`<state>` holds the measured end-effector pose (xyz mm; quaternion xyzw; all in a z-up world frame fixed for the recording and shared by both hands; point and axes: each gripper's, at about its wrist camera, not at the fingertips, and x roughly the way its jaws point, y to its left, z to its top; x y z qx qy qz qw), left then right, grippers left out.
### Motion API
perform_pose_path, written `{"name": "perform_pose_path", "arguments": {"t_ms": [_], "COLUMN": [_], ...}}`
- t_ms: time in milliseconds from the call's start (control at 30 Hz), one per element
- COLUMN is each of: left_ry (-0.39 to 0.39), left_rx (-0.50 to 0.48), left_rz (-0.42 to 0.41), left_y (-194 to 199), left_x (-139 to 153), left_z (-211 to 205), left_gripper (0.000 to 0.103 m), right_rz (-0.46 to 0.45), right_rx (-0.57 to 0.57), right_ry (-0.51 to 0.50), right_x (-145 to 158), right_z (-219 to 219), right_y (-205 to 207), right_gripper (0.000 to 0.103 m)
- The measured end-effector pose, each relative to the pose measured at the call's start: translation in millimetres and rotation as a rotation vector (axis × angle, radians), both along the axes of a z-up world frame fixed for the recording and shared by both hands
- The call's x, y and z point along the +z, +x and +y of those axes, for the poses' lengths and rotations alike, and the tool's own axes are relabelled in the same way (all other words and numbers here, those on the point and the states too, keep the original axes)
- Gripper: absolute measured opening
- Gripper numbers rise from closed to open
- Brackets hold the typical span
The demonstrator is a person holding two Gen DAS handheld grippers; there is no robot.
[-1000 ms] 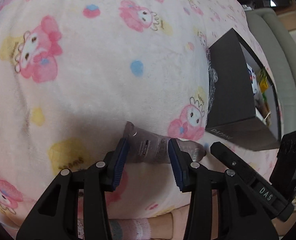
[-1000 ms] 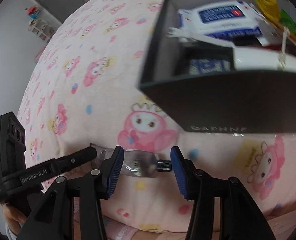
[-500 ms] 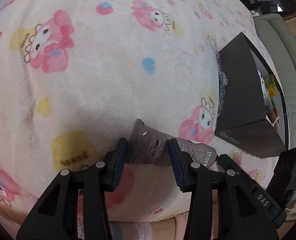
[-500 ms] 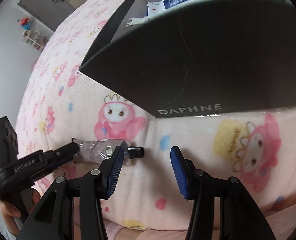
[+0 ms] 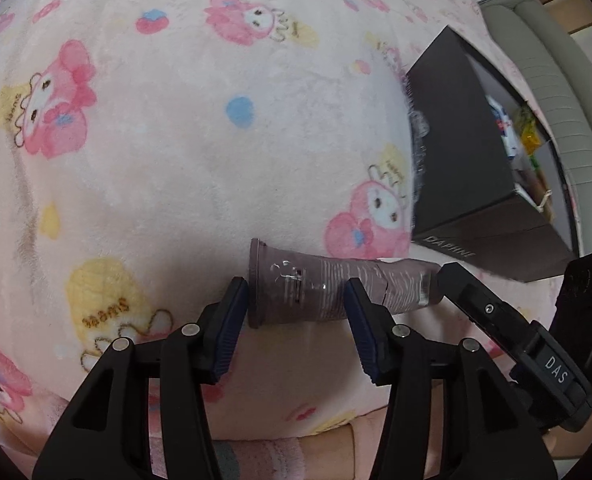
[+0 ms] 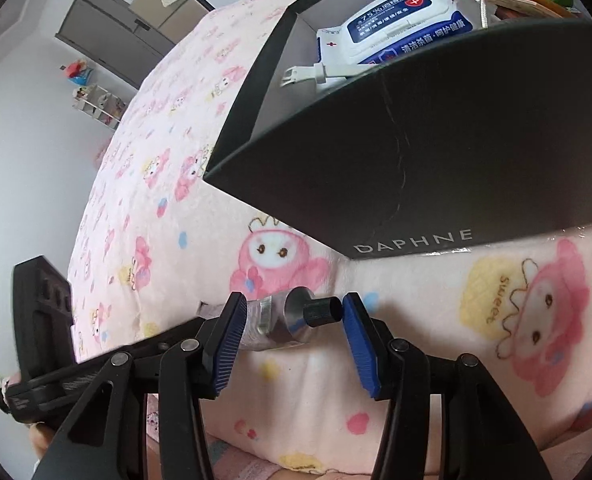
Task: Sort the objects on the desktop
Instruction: 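Lift the tube with the right tool and carry it toward the box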
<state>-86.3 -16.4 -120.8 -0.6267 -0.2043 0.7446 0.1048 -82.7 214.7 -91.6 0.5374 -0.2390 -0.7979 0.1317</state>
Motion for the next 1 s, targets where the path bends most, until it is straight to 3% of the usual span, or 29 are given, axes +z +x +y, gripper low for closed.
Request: {"name": "perform_pose_path", "arguments": {"t_ms": [100, 200, 467, 600, 700, 1000], "left_ry": [0.014, 0.03, 0.111, 0.196, 0.238, 0.223], "left_rx": [0.017, 0.027, 0.018, 0.013, 0.001, -0.055], "left_rz": [-0.013, -0.012, 0.03, 0.086, 0.137, 0.262], "left_y": [-1, -1, 8, 15, 20, 13], "left_x": [-5, -6, 9, 26, 43, 107], "left_z": [0, -1, -7, -7, -4, 34], "left_gripper": [0.051, 0.052, 0.05, 0.047, 0.047, 0.047], "right_rz": [-0.084, -0.106, 0.005, 0.101, 0.167, 0.286], "right_rx": [-0.015, -0.029, -0.023, -0.003, 0.002, -0.005], "right_ry": [0.022, -0.017, 0.003, 0.083, 0.072, 0.02], "right_x": [-19, -25, 3, 35, 60, 116], "right_z": [-2, 2, 5, 4, 10, 41], "right_y": [-5, -7, 4, 12, 15, 25], "right_gripper": [0.047, 0.047, 0.047, 0.047, 0.047, 0.047]}}
